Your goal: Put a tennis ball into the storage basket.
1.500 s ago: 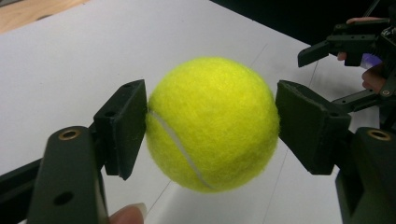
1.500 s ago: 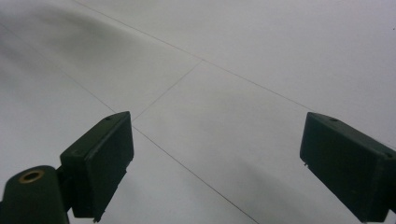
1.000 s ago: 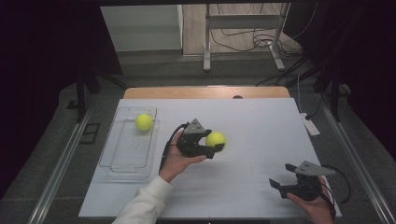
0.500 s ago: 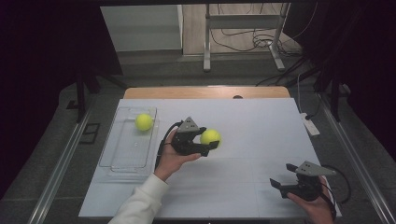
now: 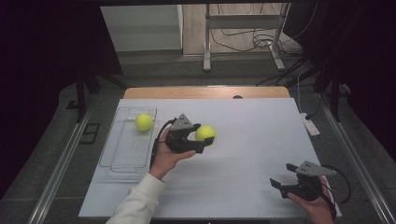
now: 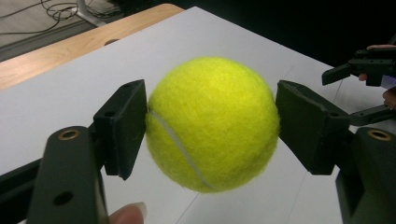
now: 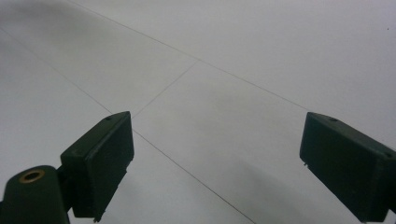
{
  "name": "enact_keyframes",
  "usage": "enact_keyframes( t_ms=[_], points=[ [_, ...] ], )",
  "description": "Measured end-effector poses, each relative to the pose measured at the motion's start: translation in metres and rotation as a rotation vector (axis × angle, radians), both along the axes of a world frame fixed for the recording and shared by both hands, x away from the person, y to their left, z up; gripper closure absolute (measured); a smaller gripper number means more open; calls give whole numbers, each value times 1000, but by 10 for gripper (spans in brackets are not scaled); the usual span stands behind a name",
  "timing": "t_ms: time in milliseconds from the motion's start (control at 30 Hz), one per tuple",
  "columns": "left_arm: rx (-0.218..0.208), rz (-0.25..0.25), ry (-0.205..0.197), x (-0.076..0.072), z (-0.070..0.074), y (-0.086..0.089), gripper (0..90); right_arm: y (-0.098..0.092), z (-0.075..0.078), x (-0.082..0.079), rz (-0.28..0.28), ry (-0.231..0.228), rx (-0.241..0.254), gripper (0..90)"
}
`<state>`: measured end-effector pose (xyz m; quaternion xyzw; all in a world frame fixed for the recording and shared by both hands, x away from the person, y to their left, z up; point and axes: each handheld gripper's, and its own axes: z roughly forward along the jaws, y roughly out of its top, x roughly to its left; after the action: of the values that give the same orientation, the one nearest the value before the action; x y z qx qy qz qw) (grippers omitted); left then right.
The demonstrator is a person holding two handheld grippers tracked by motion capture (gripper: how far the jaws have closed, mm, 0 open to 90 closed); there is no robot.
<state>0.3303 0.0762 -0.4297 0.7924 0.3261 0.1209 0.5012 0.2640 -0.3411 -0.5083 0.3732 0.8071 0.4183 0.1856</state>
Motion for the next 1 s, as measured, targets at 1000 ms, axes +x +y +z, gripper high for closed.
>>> enact_keyframes(
  t_ms=[1000],
  points=[
    [-27, 125, -32, 5, 11, 40, 285, 1, 0, 0, 4, -2, -2, 106]
  ],
)
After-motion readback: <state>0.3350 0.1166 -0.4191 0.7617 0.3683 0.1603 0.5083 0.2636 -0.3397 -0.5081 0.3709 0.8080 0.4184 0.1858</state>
